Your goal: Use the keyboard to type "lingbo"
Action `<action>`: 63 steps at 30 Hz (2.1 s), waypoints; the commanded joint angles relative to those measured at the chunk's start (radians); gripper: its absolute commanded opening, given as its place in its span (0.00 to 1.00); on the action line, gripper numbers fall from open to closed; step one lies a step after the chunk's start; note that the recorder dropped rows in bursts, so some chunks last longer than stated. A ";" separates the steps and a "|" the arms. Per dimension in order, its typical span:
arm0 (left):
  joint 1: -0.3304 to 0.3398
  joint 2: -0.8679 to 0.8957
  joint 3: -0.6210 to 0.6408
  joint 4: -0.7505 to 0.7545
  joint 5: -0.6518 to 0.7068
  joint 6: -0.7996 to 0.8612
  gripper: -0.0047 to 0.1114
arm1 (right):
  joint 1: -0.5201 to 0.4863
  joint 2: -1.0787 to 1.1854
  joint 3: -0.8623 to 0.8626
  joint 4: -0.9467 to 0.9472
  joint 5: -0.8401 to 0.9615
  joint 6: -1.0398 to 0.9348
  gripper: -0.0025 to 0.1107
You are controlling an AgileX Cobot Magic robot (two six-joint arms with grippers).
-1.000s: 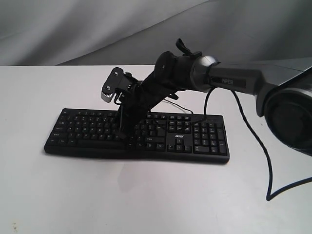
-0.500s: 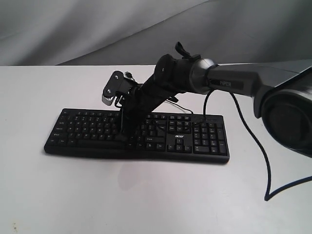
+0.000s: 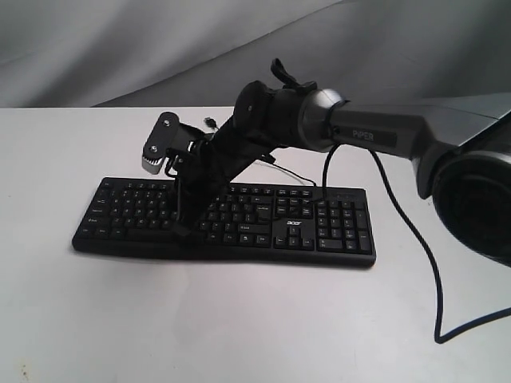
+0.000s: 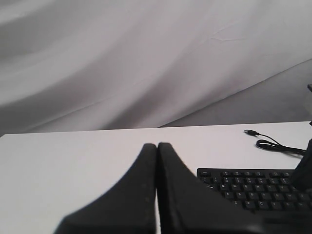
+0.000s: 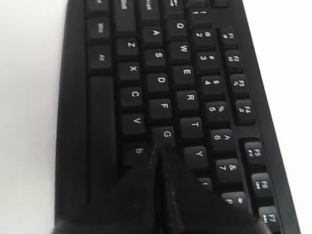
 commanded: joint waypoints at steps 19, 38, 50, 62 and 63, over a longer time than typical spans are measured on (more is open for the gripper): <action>-0.007 -0.005 0.005 0.000 -0.007 -0.002 0.04 | 0.012 0.015 -0.006 -0.014 0.043 -0.011 0.02; -0.007 -0.005 0.005 0.000 -0.007 -0.002 0.04 | 0.008 -0.011 -0.009 -0.014 -0.023 -0.011 0.02; -0.007 -0.005 0.005 0.000 -0.007 -0.002 0.04 | 0.013 0.097 -0.187 -0.009 0.064 0.026 0.02; -0.007 -0.005 0.005 0.000 -0.007 -0.002 0.04 | 0.013 0.119 -0.192 0.009 0.057 0.019 0.02; -0.007 -0.005 0.005 0.000 -0.007 -0.002 0.04 | 0.013 0.119 -0.192 0.009 0.055 0.019 0.02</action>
